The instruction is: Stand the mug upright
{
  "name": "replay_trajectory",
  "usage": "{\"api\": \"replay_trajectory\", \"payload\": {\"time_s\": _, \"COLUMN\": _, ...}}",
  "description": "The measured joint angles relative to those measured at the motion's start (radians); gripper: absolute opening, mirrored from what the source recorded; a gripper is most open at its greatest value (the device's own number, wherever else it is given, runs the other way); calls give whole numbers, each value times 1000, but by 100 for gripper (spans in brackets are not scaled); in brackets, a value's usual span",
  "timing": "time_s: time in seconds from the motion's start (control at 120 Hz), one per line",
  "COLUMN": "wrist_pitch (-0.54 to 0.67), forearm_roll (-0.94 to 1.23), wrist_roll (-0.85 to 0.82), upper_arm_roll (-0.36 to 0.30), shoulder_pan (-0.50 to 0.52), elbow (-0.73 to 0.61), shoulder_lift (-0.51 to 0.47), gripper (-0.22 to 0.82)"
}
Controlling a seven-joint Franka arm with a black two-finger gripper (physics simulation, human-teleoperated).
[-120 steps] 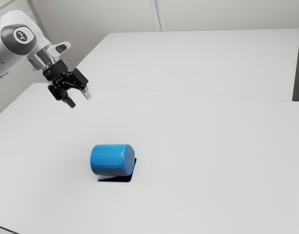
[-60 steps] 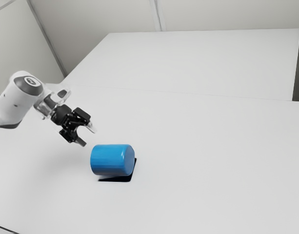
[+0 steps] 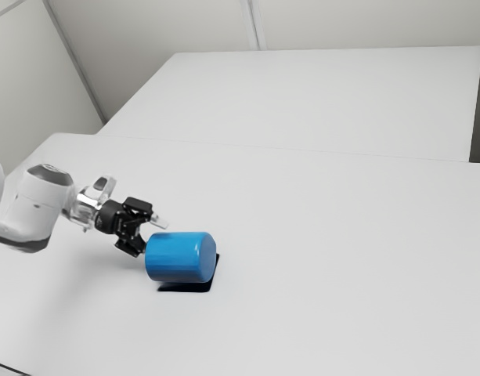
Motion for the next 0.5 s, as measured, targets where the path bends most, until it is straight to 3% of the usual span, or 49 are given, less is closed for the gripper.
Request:
{"api": "replay_trajectory", "payload": {"time_s": 0.092, "wrist_pitch": -23, "forearm_roll": -27, "wrist_roll": 31, "upper_arm_roll": 0, "shoulder_pan": 0, "elbow": -10, "shoulder_lift": 5, "gripper": 59}}
{"api": "replay_trajectory", "payload": {"time_s": 0.283, "wrist_pitch": -51, "forearm_roll": -46, "wrist_roll": 84, "upper_arm_roll": 0, "shoulder_pan": 0, "elbow": -2, "shoulder_lift": -4, "gripper": 11}}
{"api": "replay_trajectory", "payload": {"time_s": 0.5, "wrist_pitch": -82, "forearm_roll": -50, "wrist_roll": 126, "upper_arm_roll": -4, "shoulder_pan": 0, "elbow": 16, "shoulder_lift": -27, "gripper": -11}}
